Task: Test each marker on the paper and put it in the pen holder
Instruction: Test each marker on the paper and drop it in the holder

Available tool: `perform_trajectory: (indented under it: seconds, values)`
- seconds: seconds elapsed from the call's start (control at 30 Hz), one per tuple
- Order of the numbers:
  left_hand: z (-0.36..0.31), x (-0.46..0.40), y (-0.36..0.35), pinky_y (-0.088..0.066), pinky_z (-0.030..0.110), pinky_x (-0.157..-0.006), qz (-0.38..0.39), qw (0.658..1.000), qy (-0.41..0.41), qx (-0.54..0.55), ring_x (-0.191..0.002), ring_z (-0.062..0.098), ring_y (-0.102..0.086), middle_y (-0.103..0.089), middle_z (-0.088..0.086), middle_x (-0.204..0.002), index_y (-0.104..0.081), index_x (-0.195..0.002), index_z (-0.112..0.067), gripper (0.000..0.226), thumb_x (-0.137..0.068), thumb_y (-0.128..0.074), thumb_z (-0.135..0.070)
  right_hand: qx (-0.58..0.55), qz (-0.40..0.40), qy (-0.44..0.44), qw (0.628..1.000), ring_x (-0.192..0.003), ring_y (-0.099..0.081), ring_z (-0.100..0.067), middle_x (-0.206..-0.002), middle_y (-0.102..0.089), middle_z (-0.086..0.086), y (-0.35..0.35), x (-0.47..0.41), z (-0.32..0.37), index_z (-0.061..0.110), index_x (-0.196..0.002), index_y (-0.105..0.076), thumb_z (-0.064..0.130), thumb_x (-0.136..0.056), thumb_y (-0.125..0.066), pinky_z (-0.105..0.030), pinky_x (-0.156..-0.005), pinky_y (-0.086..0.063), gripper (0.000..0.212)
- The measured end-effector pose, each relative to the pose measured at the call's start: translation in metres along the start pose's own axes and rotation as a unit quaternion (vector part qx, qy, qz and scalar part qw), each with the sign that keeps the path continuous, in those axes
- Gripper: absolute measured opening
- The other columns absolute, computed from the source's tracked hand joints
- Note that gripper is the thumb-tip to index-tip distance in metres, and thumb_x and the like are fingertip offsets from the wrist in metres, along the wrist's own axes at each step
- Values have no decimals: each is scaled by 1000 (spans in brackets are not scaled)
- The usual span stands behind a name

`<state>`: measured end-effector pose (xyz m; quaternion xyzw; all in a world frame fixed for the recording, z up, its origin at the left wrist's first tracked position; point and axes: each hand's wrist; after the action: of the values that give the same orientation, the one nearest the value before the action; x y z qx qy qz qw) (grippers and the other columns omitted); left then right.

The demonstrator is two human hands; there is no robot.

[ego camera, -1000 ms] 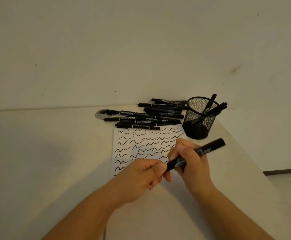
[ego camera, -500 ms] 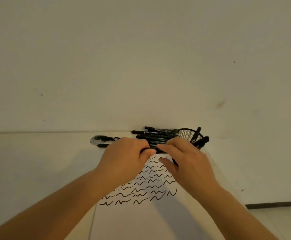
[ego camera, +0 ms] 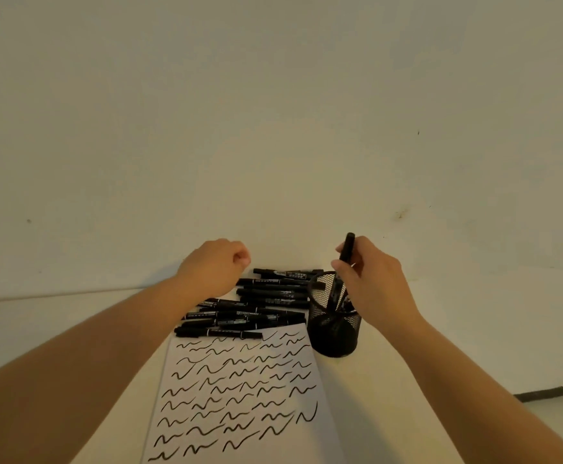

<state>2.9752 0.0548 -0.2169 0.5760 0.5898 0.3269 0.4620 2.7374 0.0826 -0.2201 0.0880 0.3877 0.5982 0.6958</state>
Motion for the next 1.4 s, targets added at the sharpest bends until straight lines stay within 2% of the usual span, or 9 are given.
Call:
perform_trajectory:
  seconds: [0.23,0.63,0.8,0.97,1.03,1.13,1.2,1.27,1.4]
  values:
    - [28,-30,-44,-44,32,-88,92,994,21,-56,-102,19,-53,-56,3,-119,-57,-114,-22,23,-95,-44,-24,112,58,24,992,-64,-58,-17,-72,-57,2,-15,-4,-20,29,-128,-31,24,-89,-56,-33,-58,-51,46]
    - [38,-50,-67,-48,31,-84,154,988,-1,-17,-90,12,-57,-60,-7,-93,-61,-95,-25,13,-84,-64,-30,183,39,59,980,-82,-58,-19,-98,-66,1,-20,-7,-27,26,-119,-50,31,-92,-46,-28,-66,-46,27]
    - [38,-48,-70,-46,29,-83,151,988,-19,-27,-90,11,-55,-58,-8,-94,-60,-102,-23,17,-87,-59,-29,216,31,82,972,-74,-48,-10,-81,-50,12,-14,-4,-25,24,-101,-55,32,-90,-47,-22,-61,-38,16]
    - [34,-38,-66,-42,28,-77,92,988,-49,-110,-92,15,-51,-52,0,-107,-55,-110,-20,23,-93,-46,-32,237,-4,104,966,-99,-46,-15,-107,-58,5,-4,1,-13,21,-117,-54,28,-87,-53,-27,-81,-40,30]
    - [32,-30,-56,-40,27,-72,53,993,-44,-92,-88,14,-51,-51,-2,-104,-54,-110,-20,22,-94,-44,-32,242,-51,154,957,-99,-50,-22,-105,-60,-2,-1,7,-2,14,-114,-58,19,-82,-61,-32,-79,-44,33]
    - [26,-9,-36,-39,26,-66,4,998,-41,-39,-80,11,-51,-54,-7,-94,-52,-107,-22,19,-95,-42,-32,178,-93,211,957,-77,-54,-16,-85,-61,2,-3,23,19,15,-99,-62,12,-80,-61,-25,-62,-45,19]
    - [17,15,-22,-39,22,-60,-20,999,-37,28,-72,5,-52,-55,-13,-83,-51,-105,-24,16,-95,-42,-32,88,-21,127,988,-64,-52,-4,-74,-59,12,-10,40,33,26,-88,-60,21,-86,-55,-18,-55,-43,7]
    - [7,46,-10,-39,15,-60,-29,994,-44,98,-74,-2,-54,-56,-17,-80,-50,-104,-28,12,-94,-43,-31,-47,89,-15,995,-56,-53,-2,-68,-62,7,-21,55,42,30,-81,-59,32,-86,-56,-16,-52,-44,6]
    - [-9,110,4,-43,15,-62,-17,983,-105,151,-72,-2,-58,-60,-19,-75,-49,-91,-42,10,-90,-50,-33,-335,154,-182,912,-44,-48,-8,-61,-62,0,-38,80,58,21,-90,-62,37,-85,-59,-20,-41,-37,17]
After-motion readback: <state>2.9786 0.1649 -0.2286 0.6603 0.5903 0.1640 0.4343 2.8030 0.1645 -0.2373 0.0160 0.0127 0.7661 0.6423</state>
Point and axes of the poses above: each hand's wrist, its own x-axis away from the middle knuckle, its own y-axis out of the back of the hand, z = x × y
